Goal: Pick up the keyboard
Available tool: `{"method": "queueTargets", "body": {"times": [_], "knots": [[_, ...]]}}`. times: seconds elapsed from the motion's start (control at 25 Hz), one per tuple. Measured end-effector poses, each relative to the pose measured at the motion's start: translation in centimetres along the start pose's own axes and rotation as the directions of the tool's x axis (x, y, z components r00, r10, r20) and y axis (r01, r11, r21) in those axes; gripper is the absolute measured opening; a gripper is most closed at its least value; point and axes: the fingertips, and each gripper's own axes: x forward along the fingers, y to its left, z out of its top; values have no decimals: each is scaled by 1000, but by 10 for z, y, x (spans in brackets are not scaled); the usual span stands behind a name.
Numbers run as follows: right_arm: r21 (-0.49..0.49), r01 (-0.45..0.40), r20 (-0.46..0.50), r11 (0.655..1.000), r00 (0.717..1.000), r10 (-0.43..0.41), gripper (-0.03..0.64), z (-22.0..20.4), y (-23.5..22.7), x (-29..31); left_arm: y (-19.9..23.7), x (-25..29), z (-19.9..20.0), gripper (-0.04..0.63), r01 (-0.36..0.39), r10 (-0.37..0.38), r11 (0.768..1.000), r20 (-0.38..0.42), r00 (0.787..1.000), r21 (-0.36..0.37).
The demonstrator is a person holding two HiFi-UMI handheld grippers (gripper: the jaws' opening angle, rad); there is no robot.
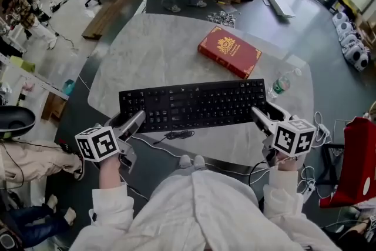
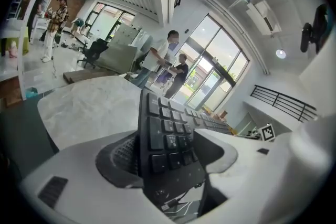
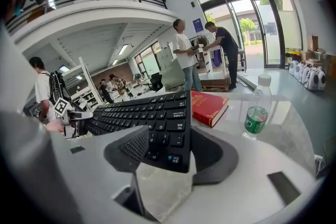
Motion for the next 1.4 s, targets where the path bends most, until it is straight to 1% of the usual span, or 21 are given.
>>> {"method": "queueTargets", "body": {"times": [0.28,0.64,0.88,1.12,1.4], "knots": [[3,10,64,1000,998,-10,272,-1,4,-13,-11,-6,12,288,29,-34,997,64,997,69],[-21,27,134,999,991,-24,272,0,5,-16,-12,-3,19,288,51,-66,994,152,986,96],[-37,43,190,998,981,-35,272,7,8,-24,-15,-4,23,287,69,-88,992,184,979,109],[-45,55,222,997,974,-43,272,8,8,-27,-15,-3,23,287,81,-105,990,212,972,118],[-46,68,220,997,974,-56,270,11,11,-34,-20,-5,28,287,93,-117,988,212,970,119]]}}
